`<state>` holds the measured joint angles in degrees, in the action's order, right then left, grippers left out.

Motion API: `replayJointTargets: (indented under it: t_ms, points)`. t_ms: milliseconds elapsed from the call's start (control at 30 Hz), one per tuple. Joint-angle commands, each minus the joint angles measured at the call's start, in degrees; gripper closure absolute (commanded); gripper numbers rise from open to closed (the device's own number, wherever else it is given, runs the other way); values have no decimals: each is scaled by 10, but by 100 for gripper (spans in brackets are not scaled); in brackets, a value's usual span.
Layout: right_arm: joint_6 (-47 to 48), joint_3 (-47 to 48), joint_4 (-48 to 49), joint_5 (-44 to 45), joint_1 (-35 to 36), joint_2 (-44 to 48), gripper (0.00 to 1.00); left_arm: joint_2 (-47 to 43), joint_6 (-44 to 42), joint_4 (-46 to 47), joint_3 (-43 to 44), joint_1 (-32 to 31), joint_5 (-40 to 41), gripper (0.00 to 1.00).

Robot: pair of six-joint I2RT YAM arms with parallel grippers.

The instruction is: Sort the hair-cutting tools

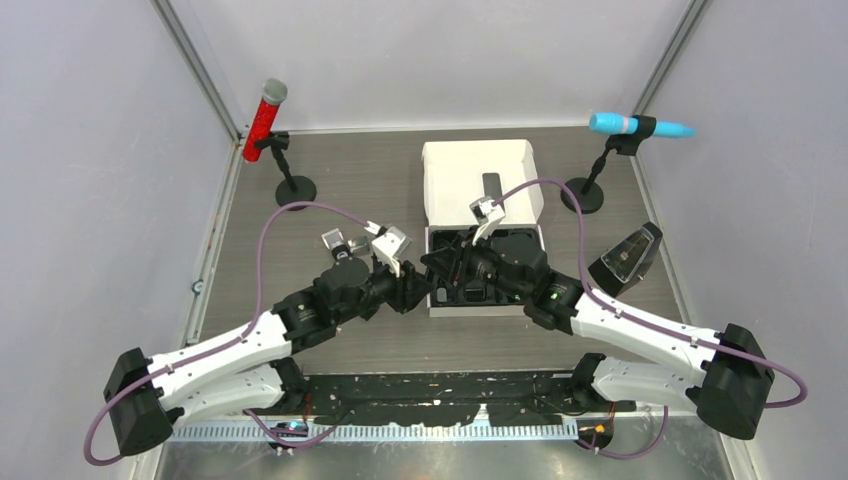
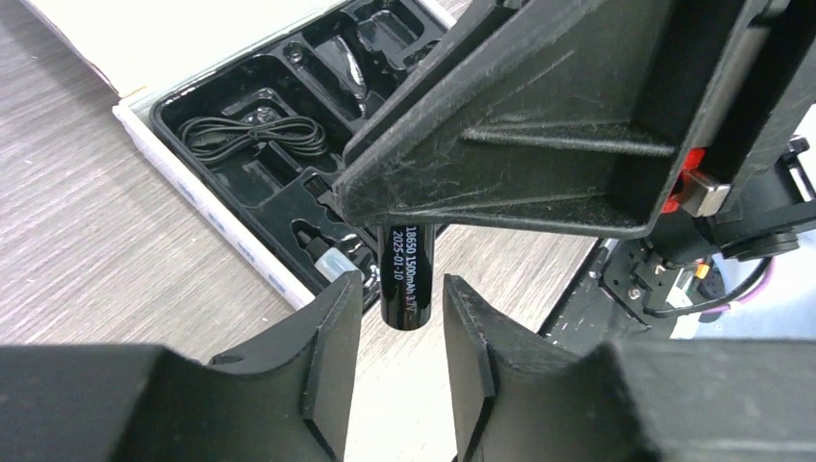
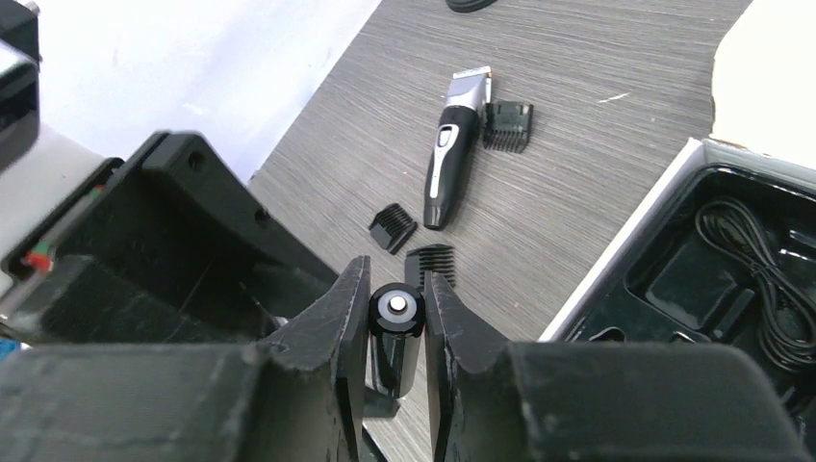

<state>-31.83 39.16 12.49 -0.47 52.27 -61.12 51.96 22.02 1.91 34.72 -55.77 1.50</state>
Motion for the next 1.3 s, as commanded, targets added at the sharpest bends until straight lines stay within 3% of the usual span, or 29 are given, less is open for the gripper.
replayJointTargets:
  t_ms: [0, 167, 333, 633, 1267]
  points:
    - [41, 11, -21, 42, 1, 15, 95, 8, 12, 11, 35, -2, 44, 55]
    - [89, 22, -100, 136, -18, 27, 95, 27, 46, -17, 44, -1, 90, 38]
    - [108, 24, -154, 177, -79, 20, 95, 70, 86, -90, 72, 5, 128, 34]
    - [123, 33, -164, 198, -152, -47, 95, 167, 167, -197, 133, 46, 114, 34]
    - [122, 77, -109, 160, -185, -171, 95, 261, 208, -206, 148, 63, 48, 43]
